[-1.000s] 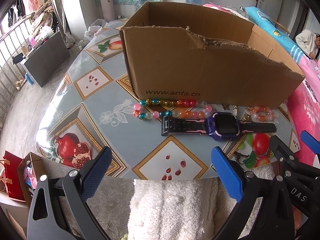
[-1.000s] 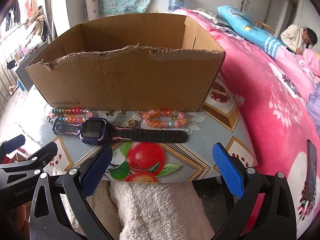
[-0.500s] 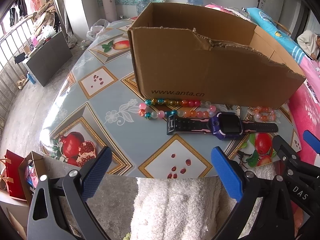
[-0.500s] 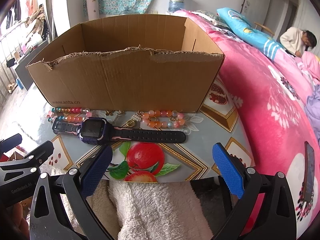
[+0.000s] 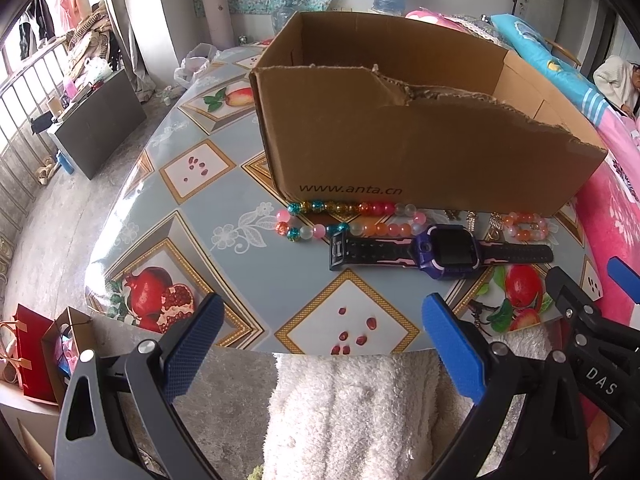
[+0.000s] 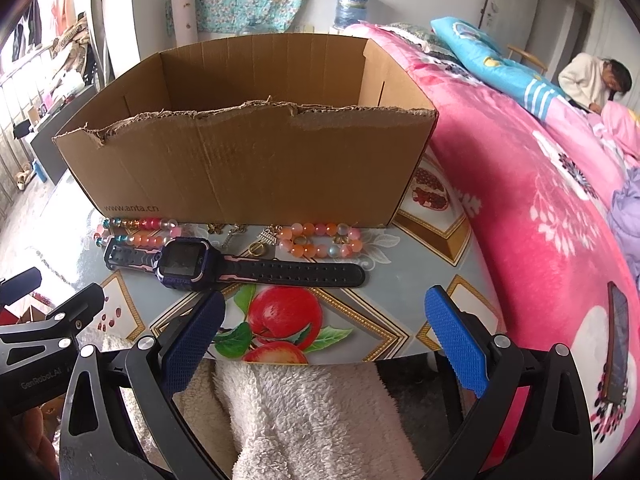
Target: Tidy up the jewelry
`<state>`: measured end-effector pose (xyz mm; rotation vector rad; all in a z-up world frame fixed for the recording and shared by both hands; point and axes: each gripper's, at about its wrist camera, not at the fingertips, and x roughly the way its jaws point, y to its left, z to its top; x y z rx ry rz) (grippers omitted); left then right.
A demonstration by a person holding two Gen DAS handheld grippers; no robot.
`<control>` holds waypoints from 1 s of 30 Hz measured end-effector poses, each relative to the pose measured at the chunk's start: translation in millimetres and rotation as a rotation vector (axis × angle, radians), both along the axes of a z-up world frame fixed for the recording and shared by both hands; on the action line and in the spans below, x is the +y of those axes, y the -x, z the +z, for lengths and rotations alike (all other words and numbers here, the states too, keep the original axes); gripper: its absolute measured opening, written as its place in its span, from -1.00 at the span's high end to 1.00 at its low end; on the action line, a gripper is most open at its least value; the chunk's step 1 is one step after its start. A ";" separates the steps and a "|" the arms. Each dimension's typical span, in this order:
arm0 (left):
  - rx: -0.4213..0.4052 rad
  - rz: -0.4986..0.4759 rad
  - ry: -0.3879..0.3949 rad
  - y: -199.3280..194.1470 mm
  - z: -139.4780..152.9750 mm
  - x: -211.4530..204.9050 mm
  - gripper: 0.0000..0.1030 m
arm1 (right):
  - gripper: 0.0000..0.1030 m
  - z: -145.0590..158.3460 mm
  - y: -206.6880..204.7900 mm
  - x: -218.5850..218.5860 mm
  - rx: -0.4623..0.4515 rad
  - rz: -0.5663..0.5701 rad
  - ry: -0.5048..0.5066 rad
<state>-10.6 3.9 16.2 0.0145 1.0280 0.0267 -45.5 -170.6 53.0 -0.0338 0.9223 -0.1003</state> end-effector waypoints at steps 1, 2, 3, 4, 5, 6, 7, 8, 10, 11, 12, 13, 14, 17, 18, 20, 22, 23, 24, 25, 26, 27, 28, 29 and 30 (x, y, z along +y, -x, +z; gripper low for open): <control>-0.001 0.001 0.000 0.7 0.3 0.4 -0.89 | -0.85 0.1 -0.1 -0.3 -0.001 0.002 -0.003; -0.005 0.002 0.003 1.9 0.2 2.3 -0.89 | -0.85 0.3 0.0 -0.4 -0.003 0.004 -0.005; -0.007 0.001 0.007 2.1 0.1 3.5 -0.89 | -0.85 0.9 0.6 -0.5 -0.008 0.006 -0.006; -0.007 0.000 0.008 2.1 0.0 4.2 -0.89 | -0.85 1.5 1.2 -0.3 -0.015 0.008 -0.004; -0.008 0.001 0.010 1.8 -0.4 5.6 -0.89 | -0.85 2.1 2.0 -0.1 -0.021 0.010 -0.002; -0.009 0.002 0.009 1.8 -0.8 6.7 -0.89 | -0.85 2.9 3.0 -0.1 -0.030 0.012 0.001; -0.009 0.002 0.008 1.3 -0.9 7.6 -0.89 | -0.85 3.4 3.8 -0.2 -0.035 0.013 0.004; -0.012 0.003 0.007 1.0 -0.8 8.9 -0.89 | -0.85 3.7 4.8 -0.2 -0.039 0.015 0.006; -0.015 0.006 0.009 1.2 -0.4 11.6 -0.89 | -0.85 3.8 7.1 -1.0 -0.048 0.022 0.002; -0.018 0.007 0.007 1.3 0.1 12.4 -0.89 | -0.85 3.9 7.9 -1.3 -0.053 0.026 0.002; -0.020 0.008 0.004 1.6 0.2 12.6 -0.89 | -0.85 3.6 8.6 -1.4 -0.057 0.030 0.006; -0.021 0.009 -0.002 1.7 0.2 12.8 -0.89 | -0.85 3.3 8.9 -1.3 -0.060 0.033 0.011; -0.021 0.008 -0.006 1.4 -0.1 12.3 -0.89 | -0.85 3.2 8.5 -0.9 -0.059 0.036 0.016; -0.026 -0.006 -0.006 0.6 -0.6 10.2 -0.89 | -0.85 2.4 8.0 0.0 -0.047 0.050 0.022; -0.030 -0.010 -0.005 0.6 -0.3 9.6 -0.89 | -0.85 2.3 8.2 0.1 -0.049 0.058 0.022; -0.043 -0.018 0.001 0.4 0.5 8.8 -0.89 | -0.85 2.6 10.0 -0.4 -0.063 0.068 0.024; -0.054 -0.020 -0.001 1.0 1.0 9.0 -0.89 | -0.85 3.4 11.5 -2.1 -0.081 0.078 0.021; -0.062 -0.022 -0.005 1.3 1.1 9.3 -0.89 | -0.85 3.6 12.0 -3.4 -0.088 0.083 0.015; -0.069 -0.022 -0.008 1.6 1.2 9.8 -0.89 | -0.85 4.0 12.4 -4.5 -0.094 0.087 0.010; -0.078 -0.023 -0.010 1.8 1.4 10.2 -0.89 | -0.85 4.3 12.7 -5.3 -0.102 0.094 0.002; -0.093 -0.027 -0.008 2.4 1.6 11.1 -0.89 | -0.85 4.6 13.2 -6.6 -0.111 0.104 -0.010; -0.100 -0.027 -0.007 2.8 1.6 12.0 -0.89 | -0.85 4.8 13.6 -7.9 -0.119 0.114 -0.024; -0.105 -0.027 -0.004 3.2 1.5 13.2 -0.89 | -0.85 4.8 13.8 -8.5 -0.123 0.121 -0.034; -0.110 -0.032 0.005 3.2 1.1 14.6 -0.89 | -0.85 4.6 13.9 -9.7 -0.130 0.134 -0.054; -0.110 -0.035 0.014 3.0 0.5 16.0 -0.89 | -0.85 4.0 14.1 -10.1 -0.134 0.146 -0.069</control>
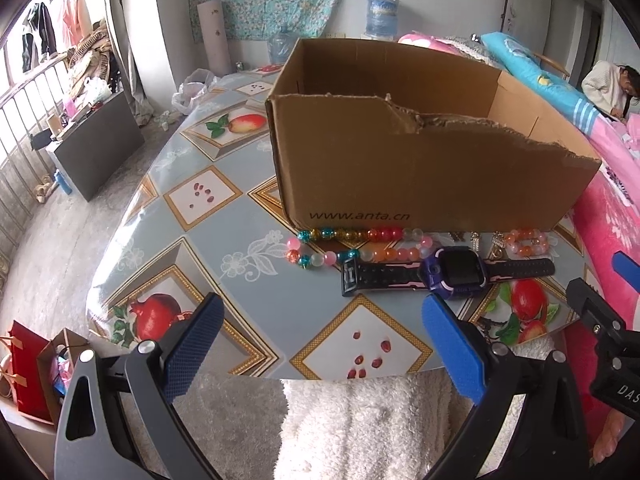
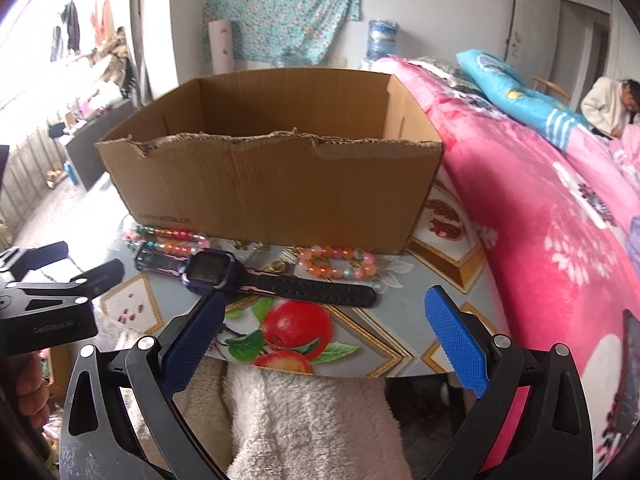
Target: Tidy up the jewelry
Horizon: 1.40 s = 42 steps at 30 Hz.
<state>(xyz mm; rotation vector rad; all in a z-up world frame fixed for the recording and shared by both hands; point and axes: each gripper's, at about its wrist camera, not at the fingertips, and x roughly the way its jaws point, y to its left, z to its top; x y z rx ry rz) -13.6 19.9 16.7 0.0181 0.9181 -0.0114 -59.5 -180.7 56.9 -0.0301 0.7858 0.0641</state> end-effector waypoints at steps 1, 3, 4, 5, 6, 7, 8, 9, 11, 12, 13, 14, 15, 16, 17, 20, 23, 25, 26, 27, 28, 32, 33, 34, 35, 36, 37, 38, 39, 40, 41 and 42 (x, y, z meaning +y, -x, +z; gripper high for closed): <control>0.004 -0.003 0.009 -0.6 -0.9 1.3 -0.89 | -0.85 -0.5 -0.2 -0.6 -0.002 0.013 -0.014; 0.016 -0.016 0.037 -2.1 -3.1 4.4 -0.89 | -0.85 -2.7 -0.5 -0.2 -0.002 0.036 -0.032; 0.015 -0.020 0.052 -2.3 -3.5 6.2 -0.89 | -0.85 -3.8 -0.8 0.4 -0.001 0.047 -0.035; 0.011 -0.024 0.071 -2.3 -3.6 8.0 -0.89 | -0.85 -4.8 -0.9 1.1 0.000 0.057 -0.038; 0.008 -0.028 0.088 -2.3 -3.3 9.3 -0.89 | -0.85 -4.7 0.0 1.8 -0.003 0.061 -0.038; 0.005 -0.029 0.104 -2.5 -2.9 10.7 -0.89 | -0.85 -4.8 0.5 2.4 -0.007 0.068 -0.039; 0.002 -0.030 0.122 -3.2 -2.2 12.2 -0.89 | -0.85 -4.7 1.6 2.8 -0.012 0.074 -0.042; -0.001 -0.034 0.133 -3.6 -1.6 13.1 -0.89 | -0.85 -4.1 2.0 2.3 -0.015 0.078 -0.045; -0.015 -0.050 0.154 -4.5 0.1 14.5 -0.89 | -0.85 -4.1 1.3 2.2 -0.017 0.082 -0.050; -0.022 -0.054 0.160 -5.0 0.9 14.4 -0.89 | -0.85 -3.7 0.4 2.5 -0.018 0.085 -0.055; -0.027 -0.059 0.165 -5.5 1.3 13.9 -0.89 | -0.85 -3.3 -0.2 1.4 -0.018 0.086 -0.059; -0.030 -0.063 0.169 -6.5 1.3 13.5 -0.89 | -0.85 -2.6 -0.7 1.3 -0.022 0.088 -0.066; -0.031 -0.065 0.171 -8.2 0.7 13.7 -0.89 | -0.85 -2.4 -1.5 0.6 -0.025 0.089 -0.070; -0.036 -0.065 0.174 -8.6 -0.2 13.6 -0.89 | -0.85 -2.0 -1.4 0.0 -0.029 0.091 -0.074; -0.045 -0.063 0.173 -8.8 -1.3 13.7 -0.89 | -0.85 -1.3 -1.7 -0.3 -0.035 0.093 -0.080; -0.091 -0.072 0.204 -7.1 -3.1 17.8 -0.89 | -0.85 0.7 -0.1 -1.8 -0.057 0.102 -0.102; -0.115 -0.077 0.280 -5.1 -4.4 25.7 -0.89 | -0.85 3.4 -0.2 -4.0 -0.080 0.110 -0.111; -0.106 -0.077 0.296 -6.1 -5.5 28.6 -0.89 | -0.85 5.9 1.0 -6.2 -0.098 0.120 -0.114; -0.098 -0.076 0.296 -7.0 -5.9 29.7 -0.89 | -0.85 6.9 1.7 -7.2 -0.103 0.127 -0.117; -0.090 -0.074 0.300 -7.3 -5.9 30.6 -0.89 | -0.85 8.5 2.3 -8.1 -0.103 0.154 -0.127; -0.079 -0.071 0.302 -8.5 -6.3 31.6 -0.89 | -0.84 9.3 2.6 -7.6 -0.104 0.170 -0.127; -0.079 -0.059 0.287 -5.8 -7.3 34.9 -0.89 | -0.73 10.8 3.5 6.1 -0.109 0.298 -0.077; -0.087 -0.061 0.279 -4.4 -8.1 35.5 -0.89 | -0.70 10.2 1.9 9.7 -0.100 0.328 -0.073; -0.094 -0.067 0.271 -3.0 -8.4 35.3 -0.89 | -0.67 9.2 0.6 14.2 -0.090 0.362 -0.072; -0.102 -0.081 0.257 -1.2 -9.4 34.9 -0.89 | -0.64 8.2 -1.3 18.6 -0.082 0.392 -0.071; -0.109 -0.093 0.243 -0.1 -9.9 33.9 -0.89 | -0.60 6.1 -5.4 24.4 -0.068 0.425 -0.070; -0.113 -0.099 0.232 -0.7 -10.3 33.3 -0.89 | -0.54 3.4 -9.8 29.8 -0.053 0.450 -0.064; -0.117 -0.106 0.216 0.0 -11.1 32.5 -0.89 | -0.51 0.5 -13.8 35.4 -0.038 0.474 -0.055; -0.112 -0.115 0.204 -0.4 -12.6 32.4 -0.89 | -0.48 -3.4 -19.8 41.9 -0.024 0.503 -0.042; -0.111 -0.119 0.200 -0.7 -13.5 32.5 -0.89 | -0.44 -6.3 -24.1 46.1 -0.015 0.519 -0.031; -0.113 -0.124 0.198 -0.3 -14.7 33.1 -0.89 | -0.40 -9.4 -27.8 50.1 -0.006 0.533 -0.020; -0.114 -0.128 0.198 0.0 -15.9 34.1 -0.89 | -0.33 -13.2 -34.0 54.5 0.009 0.551 -0.009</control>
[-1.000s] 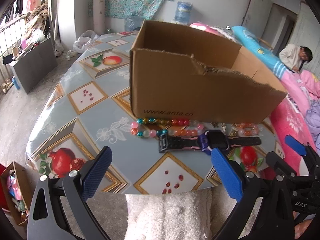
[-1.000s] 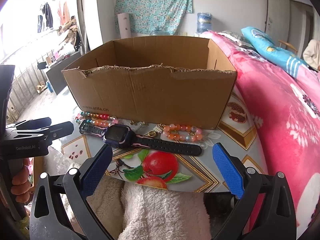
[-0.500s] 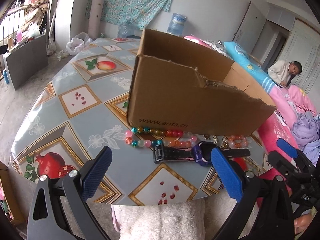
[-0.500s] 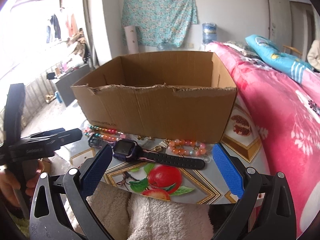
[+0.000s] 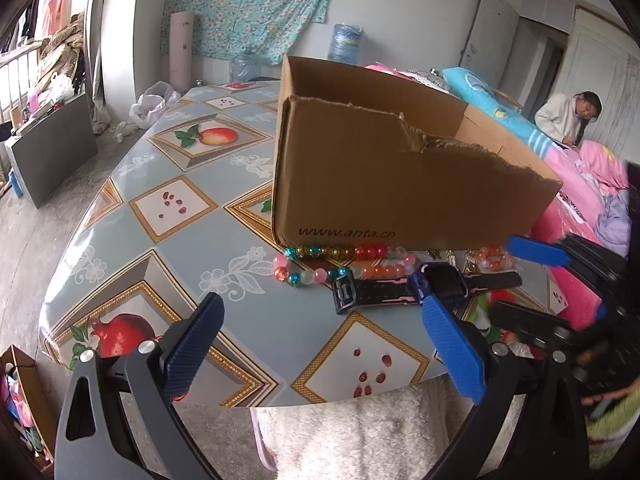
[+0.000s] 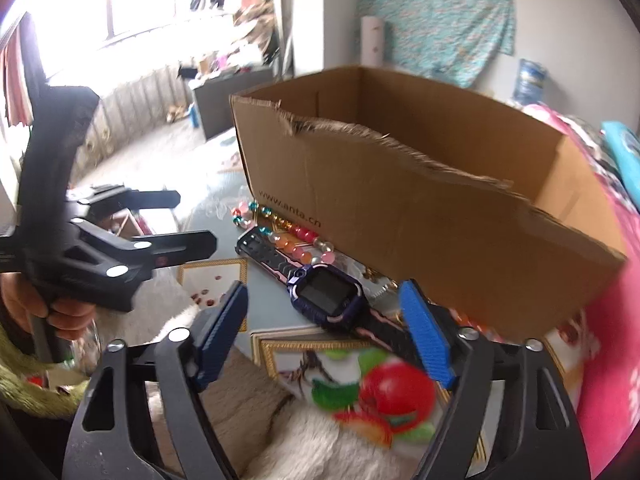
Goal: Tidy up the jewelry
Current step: 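Lower the right gripper onto the purple smartwatch and close on its face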
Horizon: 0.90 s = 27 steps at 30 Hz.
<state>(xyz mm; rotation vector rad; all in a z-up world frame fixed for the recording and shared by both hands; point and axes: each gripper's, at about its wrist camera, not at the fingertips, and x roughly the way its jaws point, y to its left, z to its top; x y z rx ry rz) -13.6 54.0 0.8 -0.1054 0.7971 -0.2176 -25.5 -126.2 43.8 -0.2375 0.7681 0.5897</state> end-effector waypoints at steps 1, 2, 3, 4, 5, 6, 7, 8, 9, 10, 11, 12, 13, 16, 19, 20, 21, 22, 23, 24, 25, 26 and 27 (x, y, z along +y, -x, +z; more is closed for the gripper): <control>-0.001 -0.008 0.000 0.1 -1.4 0.3 -0.89 | -0.30 -1.8 -3.7 1.8 0.005 0.007 0.009; -0.002 -0.013 0.000 0.3 -2.3 1.4 -0.89 | -0.27 -5.2 -8.6 4.0 0.013 0.013 0.020; -0.004 -0.019 -0.001 0.2 -3.5 1.7 -0.89 | -0.16 -8.8 -14.1 6.9 0.027 0.025 0.034; -0.005 -0.025 -0.002 0.0 -5.2 1.7 -0.89 | -0.10 -11.1 -17.6 9.0 0.033 0.032 0.046; -0.007 -0.030 -0.004 0.0 -6.5 1.5 -0.87 | -0.09 -13.4 -20.2 10.8 0.042 0.042 0.057; -0.012 -0.036 -0.005 -0.1 -7.0 1.0 -0.82 | -0.04 -15.8 -21.5 12.6 0.057 0.062 0.071; -0.017 -0.042 -0.004 0.6 -7.6 0.7 -0.78 | -0.03 -17.5 -21.9 12.7 0.062 0.075 0.091; -0.019 -0.053 -0.003 0.3 -8.6 0.1 -0.72 | -0.03 -19.8 -22.2 14.7 0.063 0.087 0.113; -0.020 -0.059 -0.001 0.3 -9.1 -0.4 -0.66 | -0.03 -22.0 -21.2 17.0 0.061 0.099 0.138; -0.020 -0.067 0.003 0.0 -9.8 -0.7 -0.62 | -0.03 -23.9 -20.3 18.7 0.063 0.107 0.158; -0.019 -0.079 0.007 -0.8 -10.8 -1.2 -0.53 | 0.00 -25.6 -19.9 20.1 0.066 0.111 0.172; -0.017 -0.089 0.010 -1.6 -11.4 -1.6 -0.46 | 0.04 -28.1 -18.5 21.7 0.065 0.115 0.196; -0.016 -0.098 0.013 -2.1 -12.0 -2.1 -0.43 | 0.05 -28.1 -17.9 24.6 0.057 0.117 0.201; -0.010 -0.127 0.027 -3.7 -13.2 -4.7 -0.31 | 0.07 -27.0 -16.5 22.5 0.067 0.114 0.198; 0.000 -0.144 0.041 -3.9 -13.3 -6.2 -0.29 | 0.07 -26.2 -13.5 22.2 0.071 0.114 0.186; 0.009 -0.145 0.054 -4.0 -13.9 -5.3 -0.29 | 0.07 -25.2 -12.8 22.9 0.070 0.113 0.181; 0.018 -0.144 0.068 -4.1 -14.7 -4.2 -0.29 | 0.07 -23.5 -9.9 21.5 0.072 0.113 0.169; 0.031 -0.141 0.090 -4.6 -15.8 -2.6 -0.29 | 0.07 -23.3 -9.5 21.2 0.071 0.112 0.161; 0.052 -0.136 0.128 -6.0 -17.7 0.1 -0.29 | 0.07 -22.1 -6.1 19.9 0.070 0.110 0.152; 0.075 -0.131 0.167 -7.6 -20.0 2.9 -0.28 | 0.07 -20.9 -2.1 18.4 0.070 0.109 0.142; 0.090 -0.126 0.189 -8.9 -21.9 4.6 -0.27 | 0.07 -20.7 0.4 17.7 0.070 0.105 0.136; 0.101 -0.112 0.217 -10.1 -23.1 7.1 -0.26 | 0.07 -20.7 1.9 15.6 0.071 0.100 0.125; 0.106 -0.107 0.234 -10.8 -22.8 8.3 -0.26 | 0.07 -21.3 3.8 13.0 0.080 0.094 0.101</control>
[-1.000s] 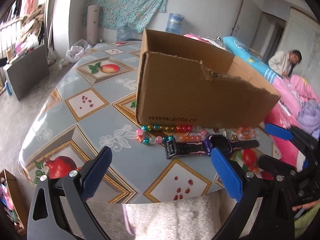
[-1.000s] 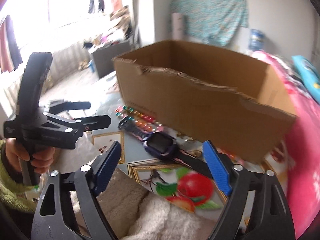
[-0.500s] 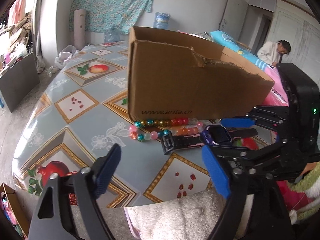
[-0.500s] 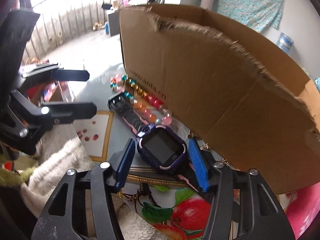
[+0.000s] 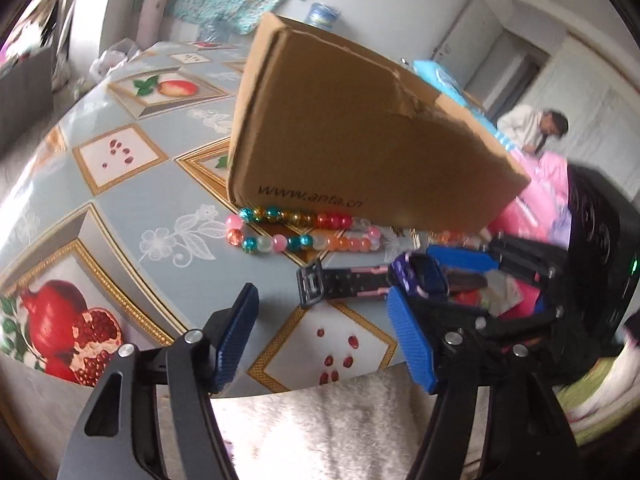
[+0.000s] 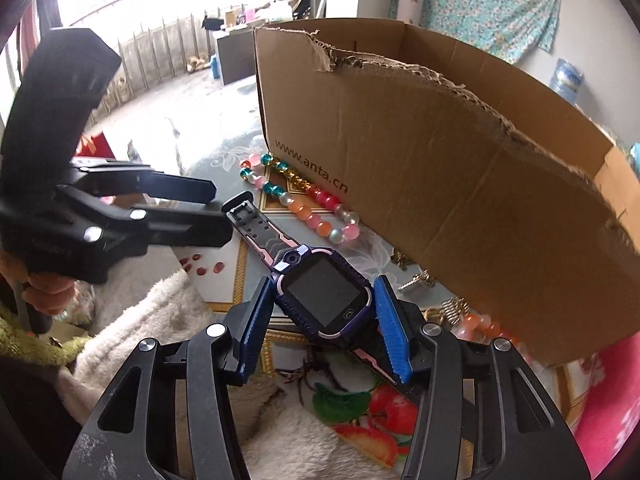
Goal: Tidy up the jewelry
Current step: 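Lower the right gripper onto the purple smartwatch and close on its face, then lift the purple smartwatch with the right gripper off the table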
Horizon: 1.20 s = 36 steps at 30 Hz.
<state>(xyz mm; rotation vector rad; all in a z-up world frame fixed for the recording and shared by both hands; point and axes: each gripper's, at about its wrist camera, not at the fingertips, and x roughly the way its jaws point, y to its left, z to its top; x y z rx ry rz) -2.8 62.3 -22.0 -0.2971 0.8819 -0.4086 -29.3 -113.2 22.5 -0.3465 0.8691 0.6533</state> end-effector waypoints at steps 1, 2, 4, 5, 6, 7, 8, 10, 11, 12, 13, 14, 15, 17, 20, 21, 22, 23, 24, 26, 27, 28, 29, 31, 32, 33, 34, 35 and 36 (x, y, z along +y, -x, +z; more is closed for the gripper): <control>0.012 0.001 0.014 -2.7 0.0 0.7 -0.26 | 0.07 -0.8 0.5 -2.3 0.008 -0.007 -0.019; 0.024 0.002 0.029 -5.3 0.3 0.9 -0.25 | 0.07 -0.7 -3.4 -4.8 0.016 -0.015 -0.038; 0.040 0.005 0.038 -8.5 0.9 0.1 -0.25 | 0.07 -2.3 -7.5 -5.4 0.040 -0.032 -0.080; 0.053 0.008 0.050 -9.8 1.2 -0.3 -0.25 | 0.07 -3.0 -8.1 -6.1 0.044 -0.034 -0.089; 0.064 0.010 0.063 -10.9 1.3 0.1 -0.25 | 0.07 -2.1 -7.0 -7.3 0.041 -0.035 -0.103; 0.080 0.017 0.083 -13.0 1.1 0.7 -0.25 | 0.07 -1.7 -6.3 -7.9 0.044 -0.032 -0.114; 0.091 0.023 0.098 -14.1 1.0 1.4 -0.25 | 0.07 -1.7 -5.3 -9.4 0.046 -0.029 -0.124; 0.110 0.030 0.130 -15.8 0.0 4.7 -0.24 | 0.07 -1.1 -2.6 -10.9 0.041 -0.023 -0.133; 0.124 0.039 0.154 -17.0 -0.4 6.5 -0.23 | 0.07 -1.5 -0.4 -10.0 0.038 -0.019 -0.137; 0.136 0.041 0.177 -18.0 -1.1 8.0 -0.23 | 0.07 -1.3 0.7 -10.8 0.036 -0.015 -0.143; 0.149 0.045 0.200 -17.8 -1.6 9.3 -0.23 | 0.07 -0.6 2.2 -12.9 0.034 -0.012 -0.147; 0.162 0.052 0.225 -18.5 -2.2 10.5 -0.23 | 0.07 -1.3 2.0 -12.7 0.032 -0.008 -0.150; 0.170 0.060 0.240 -18.6 -2.6 11.7 -0.22 | 0.07 -1.0 3.1 -14.8 0.027 -0.004 -0.151; 0.186 0.071 0.281 -18.8 -3.5 14.5 -0.20 | 0.07 -0.5 5.0 -17.2 0.010 0.007 -0.145; 0.195 0.079 0.375 -16.8 -4.1 19.5 -0.19 | 0.07 -1.0 7.8 -13.9 -0.021 0.022 -0.125; 0.192 0.082 0.390 -16.1 -3.6 20.9 -0.19 | 0.07 -2.1 8.9 -11.2 -0.035 0.027 -0.115; 0.188 0.085 0.404 -15.1 -3.0 23.0 -0.19 | 0.07 -2.4 10.1 -11.2 -0.042 0.029 -0.111; 0.188 0.085 0.415 -14.7 -3.0 24.3 -0.19 | 0.07 -2.7 11.3 -11.1 -0.048 0.031 -0.109; 0.190 0.083 0.433 -14.5 -2.9 25.2 -0.19 | 0.06 -2.7 12.5 -11.5 -0.059 0.032 -0.102; 0.190 0.081 0.473 -13.7 -3.2 29.0 -0.19 | 0.06 -4.0 14.3 -9.0 -0.076 0.034 -0.089; 0.189 0.080 0.494 -13.8 -2.9 30.6 -0.19 | 0.06 -4.1 16.0 -8.8 -0.089 0.035 -0.077; 0.189 0.078 0.528 -12.8 -3.7 33.1 -0.19 | 0.06 -7.0 17.1 -5.9 -0.098 0.036 -0.069; 0.190 0.079 0.567 -11.9 -4.9 36.3 -0.19 | 0.06 -8.4 18.6 -5.7 -0.107 0.038 -0.060; 0.192 0.087 0.627 -8.9 -7.0 48.6 -0.16 | 0.06 -11.2 18.7 -3.6 -0.124 0.042 -0.042; 0.195 0.085 0.643 -9.2 -8.0 49.3 -0.13 | 0.06 -11.5 19.7 -2.8 -0.131 0.044 -0.035; 0.199 0.082 0.664 -9.0 -8.8 50.4 -0.11 | 0.06 -13.9 20.5 0.7 -0.139 0.047 -0.027; 0.200 0.081 0.672 -8.8 -9.1 51.0 -0.10 | 0.06 -16.0 21.3 3.9 -0.144 0.048 -0.024; 0.199 0.081 0.672 -8.6 -8.6 51.2 -0.09 | 0.06 -16.0 21.9 4.1 -0.144 0.048 -0.023; 0.196 0.078 0.662 -9.2 -6.1 49.8 -0.07 | 0.06 -16.9 22.2 3.8 -0.143 0.048 -0.025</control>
